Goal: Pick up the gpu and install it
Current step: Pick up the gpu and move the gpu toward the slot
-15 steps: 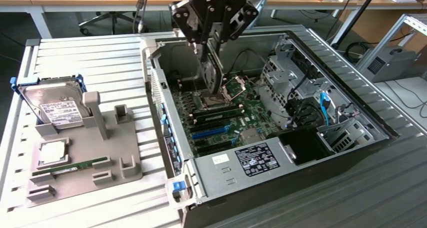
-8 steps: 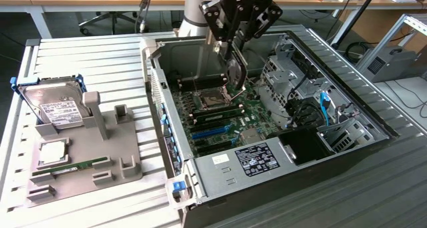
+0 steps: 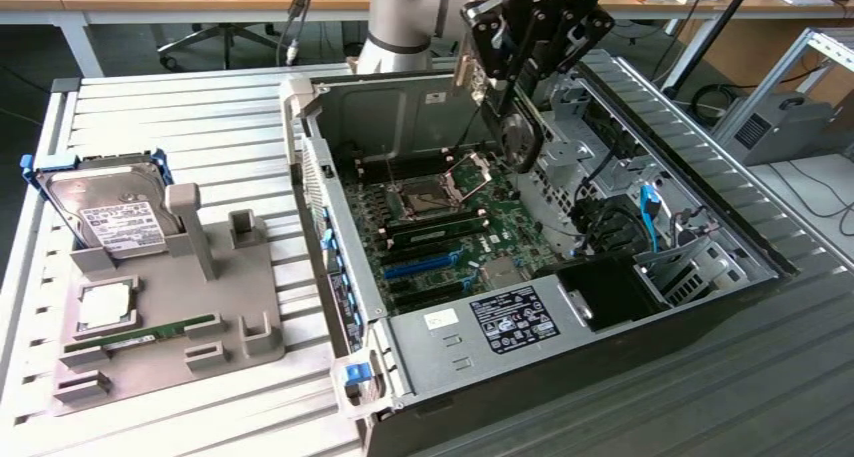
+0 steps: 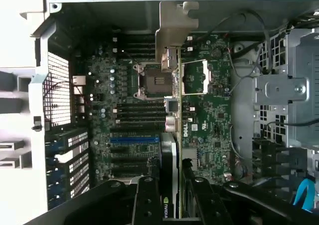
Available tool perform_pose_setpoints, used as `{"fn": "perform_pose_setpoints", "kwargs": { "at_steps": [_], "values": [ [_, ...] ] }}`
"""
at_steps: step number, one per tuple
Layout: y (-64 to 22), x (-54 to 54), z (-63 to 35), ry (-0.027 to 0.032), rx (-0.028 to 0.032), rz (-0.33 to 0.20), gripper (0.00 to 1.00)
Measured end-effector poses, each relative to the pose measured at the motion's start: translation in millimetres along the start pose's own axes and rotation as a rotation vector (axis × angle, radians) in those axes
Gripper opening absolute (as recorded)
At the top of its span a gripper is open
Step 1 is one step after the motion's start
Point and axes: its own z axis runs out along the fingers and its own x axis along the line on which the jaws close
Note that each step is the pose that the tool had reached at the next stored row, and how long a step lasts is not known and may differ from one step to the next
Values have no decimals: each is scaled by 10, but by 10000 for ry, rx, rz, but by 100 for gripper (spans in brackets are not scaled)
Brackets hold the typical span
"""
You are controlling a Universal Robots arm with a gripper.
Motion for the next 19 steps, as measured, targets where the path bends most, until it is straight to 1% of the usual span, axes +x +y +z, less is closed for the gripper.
{"fn": "perform_pose_setpoints", "kwargs": {
  "at_steps": [3,7,8,10,11,15,17,19],
  "values": [
    [4,-184,3,0,0,0,28],
    [9,-391,6,0,0,1,28],
    [10,-463,7,0,-1,1,28],
    [15,-649,10,0,0,0,28],
    [17,-707,11,0,0,0,28],
    [19,-813,13,0,-1,0,28],
    [19,-840,13,0,-1,0,28],
    [19,-843,13,0,0,1,28]
  ]
}}
